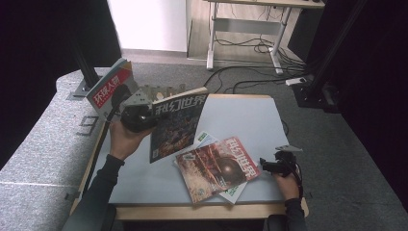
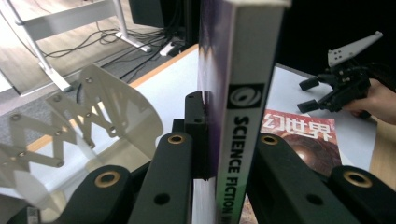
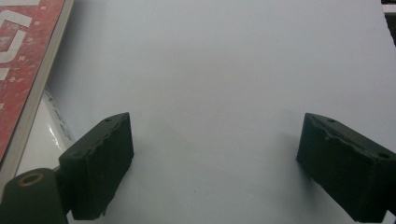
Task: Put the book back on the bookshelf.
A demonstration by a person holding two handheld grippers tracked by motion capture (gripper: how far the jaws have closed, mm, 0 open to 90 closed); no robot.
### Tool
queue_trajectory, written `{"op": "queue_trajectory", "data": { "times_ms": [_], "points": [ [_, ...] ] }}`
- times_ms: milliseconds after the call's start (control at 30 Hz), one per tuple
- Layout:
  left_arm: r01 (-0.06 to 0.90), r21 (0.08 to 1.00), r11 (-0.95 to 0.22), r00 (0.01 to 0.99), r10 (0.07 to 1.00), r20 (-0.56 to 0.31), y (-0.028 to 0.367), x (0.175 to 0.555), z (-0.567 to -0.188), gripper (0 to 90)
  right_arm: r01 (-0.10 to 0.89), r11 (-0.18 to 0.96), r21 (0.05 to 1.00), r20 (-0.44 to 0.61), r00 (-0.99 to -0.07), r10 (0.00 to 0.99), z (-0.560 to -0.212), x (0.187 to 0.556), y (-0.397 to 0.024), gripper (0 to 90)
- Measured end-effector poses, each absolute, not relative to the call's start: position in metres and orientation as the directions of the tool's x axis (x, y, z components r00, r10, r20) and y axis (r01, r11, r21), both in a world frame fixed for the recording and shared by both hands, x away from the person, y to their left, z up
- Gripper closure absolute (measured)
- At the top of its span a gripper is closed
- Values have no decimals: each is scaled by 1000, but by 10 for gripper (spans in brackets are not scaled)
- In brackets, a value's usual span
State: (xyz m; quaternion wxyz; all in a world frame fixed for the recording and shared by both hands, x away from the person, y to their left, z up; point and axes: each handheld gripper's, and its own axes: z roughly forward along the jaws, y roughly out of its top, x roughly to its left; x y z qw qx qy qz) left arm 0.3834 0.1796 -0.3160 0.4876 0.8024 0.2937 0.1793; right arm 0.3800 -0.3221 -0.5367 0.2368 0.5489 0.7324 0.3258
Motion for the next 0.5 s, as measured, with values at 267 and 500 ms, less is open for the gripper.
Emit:
{"op": "queue_trajectory", "data": {
  "times_ms": [267,500],
  "points": [
    [309,892,-330,730,683,0,198,382,-313,827,649,184,739,11,-284,959,-537,380,-322,98],
    [320,894,-314,695,719,4,213,382,-312,827,649,184,738,11,-283,959,-537,380,-322,98]
  ]
}}
